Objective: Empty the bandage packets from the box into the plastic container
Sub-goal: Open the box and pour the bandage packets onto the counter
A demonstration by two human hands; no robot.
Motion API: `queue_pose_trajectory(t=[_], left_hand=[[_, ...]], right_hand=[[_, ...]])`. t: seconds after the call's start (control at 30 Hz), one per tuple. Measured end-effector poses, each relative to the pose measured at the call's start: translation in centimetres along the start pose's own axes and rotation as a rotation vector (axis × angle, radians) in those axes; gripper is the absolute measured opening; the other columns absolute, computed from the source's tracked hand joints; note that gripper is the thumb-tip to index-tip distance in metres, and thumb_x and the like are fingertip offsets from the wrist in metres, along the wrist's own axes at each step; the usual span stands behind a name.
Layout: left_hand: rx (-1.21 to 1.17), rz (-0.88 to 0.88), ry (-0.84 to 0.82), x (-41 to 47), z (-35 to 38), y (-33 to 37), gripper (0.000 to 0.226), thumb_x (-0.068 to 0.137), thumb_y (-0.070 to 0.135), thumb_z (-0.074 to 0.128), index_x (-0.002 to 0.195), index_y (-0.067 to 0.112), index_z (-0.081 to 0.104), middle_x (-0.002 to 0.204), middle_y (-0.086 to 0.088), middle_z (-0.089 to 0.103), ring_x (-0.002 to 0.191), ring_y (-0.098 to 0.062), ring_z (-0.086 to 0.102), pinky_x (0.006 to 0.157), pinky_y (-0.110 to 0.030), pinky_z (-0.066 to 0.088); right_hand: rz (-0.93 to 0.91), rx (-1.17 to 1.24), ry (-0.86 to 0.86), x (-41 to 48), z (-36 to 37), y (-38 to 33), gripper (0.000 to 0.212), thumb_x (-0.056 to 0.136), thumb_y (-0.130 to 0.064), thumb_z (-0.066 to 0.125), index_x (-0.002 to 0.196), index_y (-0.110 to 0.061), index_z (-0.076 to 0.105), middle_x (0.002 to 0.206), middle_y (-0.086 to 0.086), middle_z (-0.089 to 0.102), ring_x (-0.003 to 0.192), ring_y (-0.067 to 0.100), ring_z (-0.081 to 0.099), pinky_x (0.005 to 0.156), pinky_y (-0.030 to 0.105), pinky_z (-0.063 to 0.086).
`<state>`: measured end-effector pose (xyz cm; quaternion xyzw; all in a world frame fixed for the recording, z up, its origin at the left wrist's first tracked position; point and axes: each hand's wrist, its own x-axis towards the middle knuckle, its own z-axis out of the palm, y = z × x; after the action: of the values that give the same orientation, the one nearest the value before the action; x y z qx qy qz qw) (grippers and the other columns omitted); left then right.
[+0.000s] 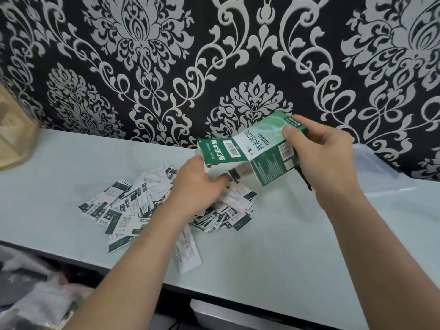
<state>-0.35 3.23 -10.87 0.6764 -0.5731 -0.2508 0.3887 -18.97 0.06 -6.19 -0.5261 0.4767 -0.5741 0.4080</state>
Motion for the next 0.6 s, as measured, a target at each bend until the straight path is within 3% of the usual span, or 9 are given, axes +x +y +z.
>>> queue_pose_trajectory(t=[0.13,0.2,0.27,0.33,0.4,0.47,0.53,0.6], left_hand=[[-0.082,0.096,-0.007,-0.3,0.1,0.3,0.033,0.081,0.029,0.072,0.107,0.044,0.057,0.095,0.031,0.059,0.087,0.021,0.052,0.065,0.001,0.037],[-0.109,0.116,0.039,-0.3,0.3,0.3,0.032,0.079,0.029,0.075,0.102,0.045,0.059,0.097,0.027,0.062,0.087,0.019,0.054,0.067,0.002,0.04],[-0.097,0.113,0.043,-0.2,0.5,0.1,0.03,0.079,0.028,0.075,0.098,0.046,0.06,0.102,0.019,0.067,0.088,0.002,0.065,0.078,-0.017,0.054],[-0.046,0.12,0.016,0.0,0.6,0.0,0.028,0.081,0.028,0.074,0.101,0.044,0.062,0.104,0.013,0.069,0.082,-0.013,0.07,0.077,-0.035,0.058],[0.034,0.128,-0.034,0.0,0.4,0.0,0.03,0.082,0.03,0.073,0.109,0.039,0.062,0.107,0.012,0.068,0.075,-0.01,0.066,0.073,-0.029,0.056],[0.206,0.154,-0.106,0.0,0.5,0.0,0.035,0.082,0.035,0.073,0.115,0.035,0.061,0.112,0.01,0.064,0.085,-0.011,0.059,0.078,-0.026,0.049],[0.348,0.189,-0.137,0.2,1.1,-0.1,0.034,0.083,0.04,0.071,0.114,0.032,0.061,0.103,0.009,0.062,0.093,-0.014,0.054,0.097,-0.039,0.044],[0.405,0.201,-0.111,0.3,1.4,0.1,0.023,0.086,0.041,0.066,0.106,0.03,0.062,0.084,0.016,0.054,0.08,-0.008,0.046,0.102,-0.047,0.039]], right_hand=[[-0.073,-0.104,0.003,-0.1,0.0,0.0,0.033,0.091,-0.025,0.063,0.123,-0.02,0.066,0.087,-0.009,0.075,0.06,-0.002,0.062,0.04,0.008,0.036],[-0.074,-0.129,-0.001,-0.2,0.1,0.2,0.033,0.09,-0.027,0.063,0.123,-0.022,0.067,0.084,-0.012,0.075,0.059,-0.003,0.062,0.04,0.009,0.035],[-0.063,-0.117,0.011,-0.1,0.1,0.2,0.026,0.09,-0.027,0.062,0.115,-0.026,0.07,0.079,-0.013,0.074,0.061,-0.002,0.063,0.041,0.011,0.038],[-0.067,-0.09,0.031,0.0,-0.1,0.0,0.013,0.09,-0.027,0.062,0.096,-0.033,0.072,0.074,-0.014,0.074,0.067,0.003,0.067,0.05,0.018,0.045],[-0.081,-0.085,0.052,0.0,-0.3,-0.2,0.015,0.089,-0.027,0.062,0.083,-0.037,0.071,0.074,-0.015,0.074,0.071,0.006,0.069,0.058,0.027,0.048],[-0.082,-0.102,0.062,0.1,-0.6,-0.2,0.017,0.088,-0.028,0.062,0.08,-0.039,0.071,0.075,-0.016,0.074,0.072,0.006,0.069,0.062,0.031,0.051],[-0.066,-0.081,0.085,0.4,-1.1,-0.3,0.012,0.085,-0.03,0.063,0.086,-0.036,0.073,0.078,-0.013,0.075,0.078,0.009,0.071,0.071,0.038,0.058],[-0.025,-0.021,0.121,0.6,-1.4,-0.6,0.017,0.084,-0.028,0.064,0.098,-0.028,0.074,0.082,-0.008,0.076,0.082,0.013,0.072,0.079,0.042,0.06]])
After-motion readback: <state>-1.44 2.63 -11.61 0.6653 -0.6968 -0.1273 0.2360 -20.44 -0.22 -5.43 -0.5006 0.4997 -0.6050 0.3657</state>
